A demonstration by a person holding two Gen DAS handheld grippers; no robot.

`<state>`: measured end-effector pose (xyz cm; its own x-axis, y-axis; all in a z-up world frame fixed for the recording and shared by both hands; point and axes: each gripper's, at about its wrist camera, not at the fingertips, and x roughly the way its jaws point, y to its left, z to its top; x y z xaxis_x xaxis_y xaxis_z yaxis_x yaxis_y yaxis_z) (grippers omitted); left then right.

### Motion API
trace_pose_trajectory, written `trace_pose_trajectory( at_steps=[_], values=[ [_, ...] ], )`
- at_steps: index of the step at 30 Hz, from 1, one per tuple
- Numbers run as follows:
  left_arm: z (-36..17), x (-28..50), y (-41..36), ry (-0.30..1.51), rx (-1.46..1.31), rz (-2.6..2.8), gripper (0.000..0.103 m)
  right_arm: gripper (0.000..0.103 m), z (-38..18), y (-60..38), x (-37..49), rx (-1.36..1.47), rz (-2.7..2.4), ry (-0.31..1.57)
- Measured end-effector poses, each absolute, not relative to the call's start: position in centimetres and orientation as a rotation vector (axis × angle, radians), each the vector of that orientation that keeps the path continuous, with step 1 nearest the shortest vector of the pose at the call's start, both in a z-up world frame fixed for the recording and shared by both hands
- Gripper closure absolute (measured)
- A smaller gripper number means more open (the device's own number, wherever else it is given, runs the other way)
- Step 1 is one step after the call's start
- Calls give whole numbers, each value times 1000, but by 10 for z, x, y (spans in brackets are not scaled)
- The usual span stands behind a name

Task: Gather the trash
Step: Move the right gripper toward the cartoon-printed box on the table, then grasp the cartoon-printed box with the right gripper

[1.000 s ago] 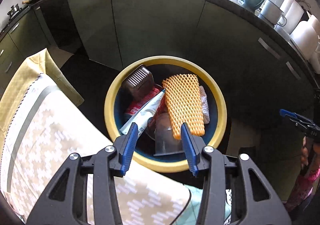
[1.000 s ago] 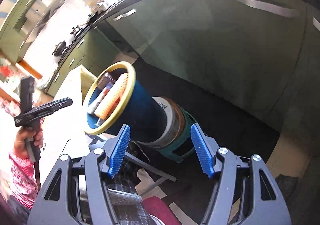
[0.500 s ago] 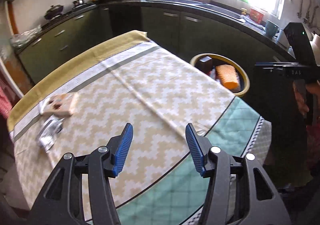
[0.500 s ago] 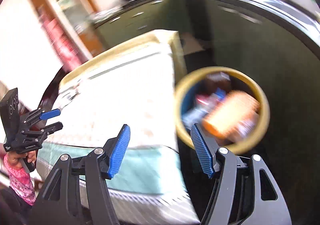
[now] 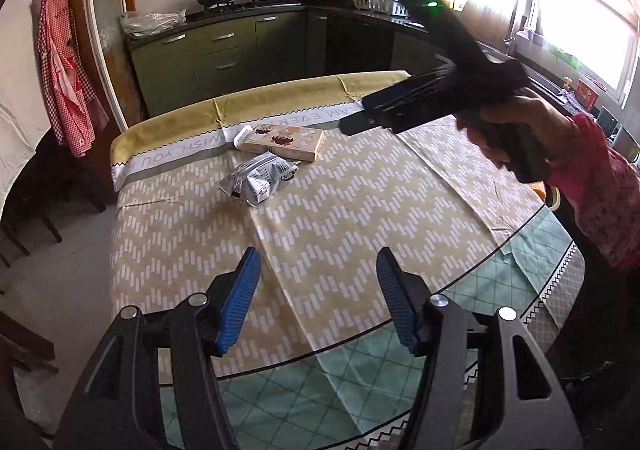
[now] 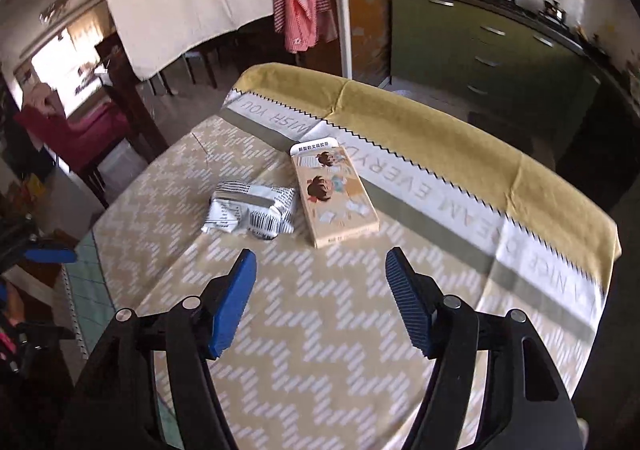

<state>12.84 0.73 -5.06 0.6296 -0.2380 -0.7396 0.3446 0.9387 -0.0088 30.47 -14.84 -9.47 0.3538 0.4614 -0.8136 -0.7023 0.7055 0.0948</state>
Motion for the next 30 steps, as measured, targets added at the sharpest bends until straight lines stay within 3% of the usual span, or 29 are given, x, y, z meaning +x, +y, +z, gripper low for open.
trace_pose_trajectory(
  at_steps=[11,30],
  values=[
    [-55,139,20,824,134,-361,42,31,-137,-88,370,-575,848,1079],
    [-61,157,28,832,118,-388,41,31,-170,-49,401,-699,872,1221]
  ],
)
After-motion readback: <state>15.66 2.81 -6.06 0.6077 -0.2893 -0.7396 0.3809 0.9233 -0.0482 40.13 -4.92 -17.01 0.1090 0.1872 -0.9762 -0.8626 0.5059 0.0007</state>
